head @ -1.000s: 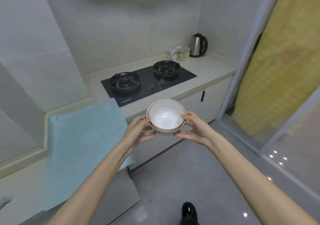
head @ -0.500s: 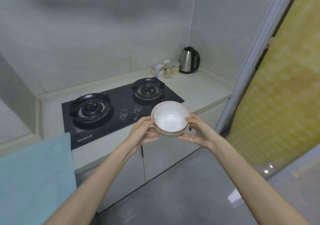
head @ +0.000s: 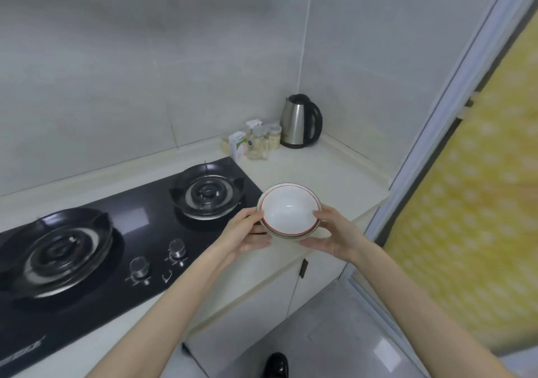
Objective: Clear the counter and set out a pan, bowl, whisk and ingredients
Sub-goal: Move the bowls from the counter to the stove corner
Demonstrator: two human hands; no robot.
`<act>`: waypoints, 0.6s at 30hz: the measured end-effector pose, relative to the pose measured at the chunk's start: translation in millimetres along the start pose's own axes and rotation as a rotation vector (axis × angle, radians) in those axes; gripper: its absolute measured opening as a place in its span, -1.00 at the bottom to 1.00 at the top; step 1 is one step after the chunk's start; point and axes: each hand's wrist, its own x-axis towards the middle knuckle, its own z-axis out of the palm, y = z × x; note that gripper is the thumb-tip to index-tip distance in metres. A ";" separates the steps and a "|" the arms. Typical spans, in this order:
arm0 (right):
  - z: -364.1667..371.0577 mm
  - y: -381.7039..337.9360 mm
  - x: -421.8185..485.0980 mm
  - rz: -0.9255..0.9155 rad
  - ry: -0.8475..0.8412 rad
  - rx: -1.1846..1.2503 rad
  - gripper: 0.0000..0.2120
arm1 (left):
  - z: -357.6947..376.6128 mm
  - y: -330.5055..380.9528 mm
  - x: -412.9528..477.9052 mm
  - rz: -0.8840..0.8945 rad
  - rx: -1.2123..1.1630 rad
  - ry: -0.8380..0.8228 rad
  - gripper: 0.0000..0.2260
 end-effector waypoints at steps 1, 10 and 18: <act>-6.9 -10.1 19.6 0.009 0.006 -0.002 -0.58 | 5.0 5.6 20.9 -0.020 -0.005 -0.013 -0.78; -47.4 -84.5 155.2 0.137 0.045 0.005 -0.55 | 41.2 41.4 174.6 -0.140 -0.022 -0.005 -0.71; -66.6 -111.7 260.4 0.186 0.020 -0.069 -0.56 | 51.3 41.5 263.0 -0.198 -0.117 0.084 -0.71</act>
